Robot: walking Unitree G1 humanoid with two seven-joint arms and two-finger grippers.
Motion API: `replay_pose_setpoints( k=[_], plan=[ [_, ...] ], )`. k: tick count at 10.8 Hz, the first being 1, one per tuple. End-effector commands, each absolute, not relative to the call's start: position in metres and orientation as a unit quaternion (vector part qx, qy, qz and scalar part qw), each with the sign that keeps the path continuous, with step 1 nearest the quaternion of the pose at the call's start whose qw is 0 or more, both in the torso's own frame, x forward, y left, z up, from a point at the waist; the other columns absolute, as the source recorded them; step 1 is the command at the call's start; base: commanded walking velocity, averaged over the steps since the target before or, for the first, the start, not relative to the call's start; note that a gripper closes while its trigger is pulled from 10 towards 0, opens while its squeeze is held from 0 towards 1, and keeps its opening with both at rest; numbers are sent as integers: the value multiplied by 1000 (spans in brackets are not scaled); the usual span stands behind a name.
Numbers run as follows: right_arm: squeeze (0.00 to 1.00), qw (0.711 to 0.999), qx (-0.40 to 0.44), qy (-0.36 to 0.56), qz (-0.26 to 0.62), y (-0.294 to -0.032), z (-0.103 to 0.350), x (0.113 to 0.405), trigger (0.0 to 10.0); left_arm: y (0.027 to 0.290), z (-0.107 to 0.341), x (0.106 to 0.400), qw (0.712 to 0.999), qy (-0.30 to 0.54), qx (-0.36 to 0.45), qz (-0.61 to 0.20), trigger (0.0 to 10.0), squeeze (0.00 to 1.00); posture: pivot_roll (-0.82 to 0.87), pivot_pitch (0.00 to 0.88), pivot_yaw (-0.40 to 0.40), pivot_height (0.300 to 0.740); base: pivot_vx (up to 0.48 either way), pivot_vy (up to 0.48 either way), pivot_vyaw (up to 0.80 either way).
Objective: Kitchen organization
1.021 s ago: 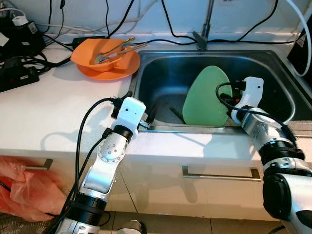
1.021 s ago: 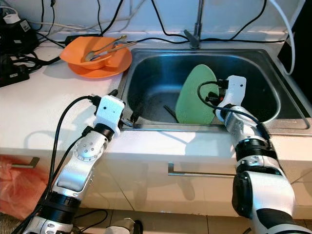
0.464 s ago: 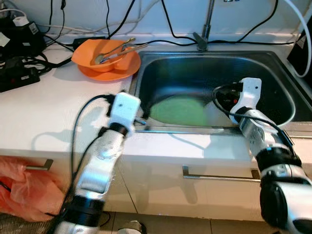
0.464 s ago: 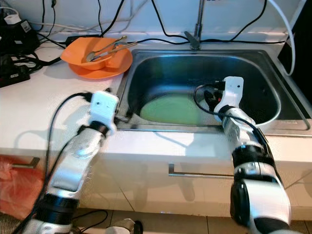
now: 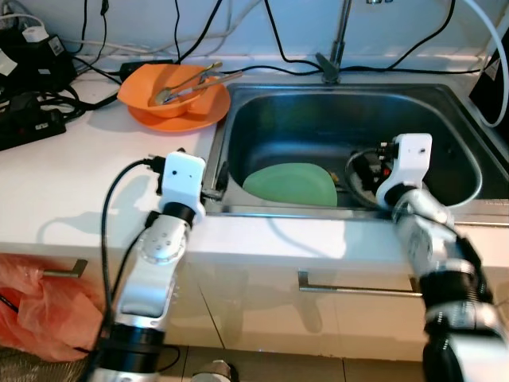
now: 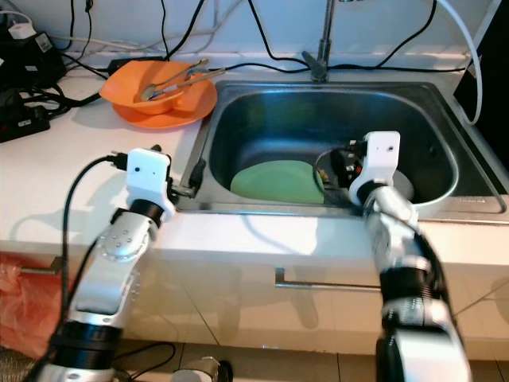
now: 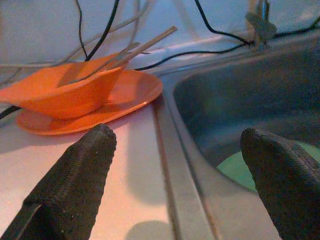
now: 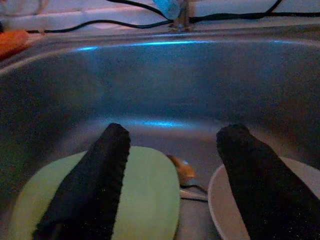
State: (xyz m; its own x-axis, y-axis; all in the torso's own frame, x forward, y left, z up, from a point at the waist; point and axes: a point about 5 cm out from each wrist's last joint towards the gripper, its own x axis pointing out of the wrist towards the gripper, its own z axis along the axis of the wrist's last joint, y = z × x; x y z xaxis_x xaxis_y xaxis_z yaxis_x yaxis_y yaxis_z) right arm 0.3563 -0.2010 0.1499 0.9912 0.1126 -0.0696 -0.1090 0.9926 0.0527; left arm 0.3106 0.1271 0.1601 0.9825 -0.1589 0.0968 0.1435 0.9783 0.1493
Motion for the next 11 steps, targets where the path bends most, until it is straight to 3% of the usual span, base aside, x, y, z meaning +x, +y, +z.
replay_pose_setpoints(
  k=[1, 6, 11],
  plan=[
    [1000, 998, 16, 26, 59, -196, 154, 352, 10000, 134, 160, 311, 996, -53, 51, -54, 10000, 0, 181, 3, 60, 740, 0, 0, 0],
    [1000, 999, 11, -19, 30, -192, 168, 323, 10000, 140, 168, 321, 996, -63, 45, -33, 10000, 0, 172, 0, 67, 740, 0, 0, 0],
    [1000, 998, 33, -58, 2, -184, 180, 313, 10000, 133, 168, 318, 996, -65, 40, -52, 10000, 0, 167, 0, 72, 740, 0, 0, 0]
  ],
)
